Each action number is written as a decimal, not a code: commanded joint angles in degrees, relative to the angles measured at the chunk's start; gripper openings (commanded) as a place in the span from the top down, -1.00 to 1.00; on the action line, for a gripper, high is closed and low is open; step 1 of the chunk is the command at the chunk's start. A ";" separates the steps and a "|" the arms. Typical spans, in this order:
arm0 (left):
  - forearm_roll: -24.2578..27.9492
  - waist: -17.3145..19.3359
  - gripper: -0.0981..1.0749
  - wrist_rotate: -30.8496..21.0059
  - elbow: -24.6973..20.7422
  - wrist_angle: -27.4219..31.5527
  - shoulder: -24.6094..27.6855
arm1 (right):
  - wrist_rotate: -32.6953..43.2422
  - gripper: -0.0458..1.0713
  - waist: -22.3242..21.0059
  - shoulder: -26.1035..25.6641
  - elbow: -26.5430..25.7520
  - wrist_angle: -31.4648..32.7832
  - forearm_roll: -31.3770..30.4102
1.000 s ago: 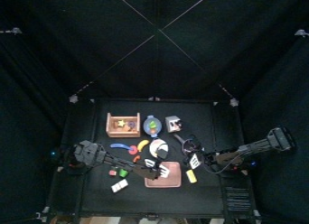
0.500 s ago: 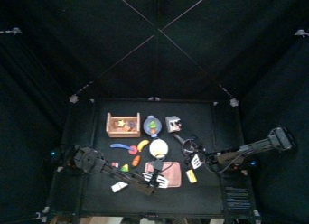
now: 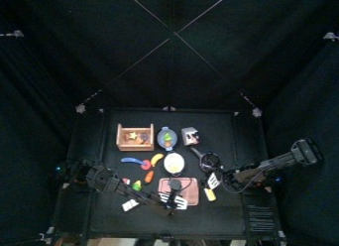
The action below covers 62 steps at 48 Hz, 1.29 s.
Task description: Place green sushi roll in plate
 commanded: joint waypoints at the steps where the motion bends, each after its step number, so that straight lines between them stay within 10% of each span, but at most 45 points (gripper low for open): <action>1: -0.26 1.05 -0.18 0.18 -1.85 -0.44 -0.44 | -0.18 -0.65 0.88 0.26 -1.32 -0.88 -0.35; 35: -0.97 2.29 -0.65 1.32 0.18 -3.43 -0.88 | -0.35 -0.65 0.44 0.09 -1.05 -0.88 -0.35; 62: 6.42 -0.18 -0.66 1.23 4.66 -2.11 -8.09 | -0.18 -0.65 0.70 0.18 -0.44 -0.97 -0.35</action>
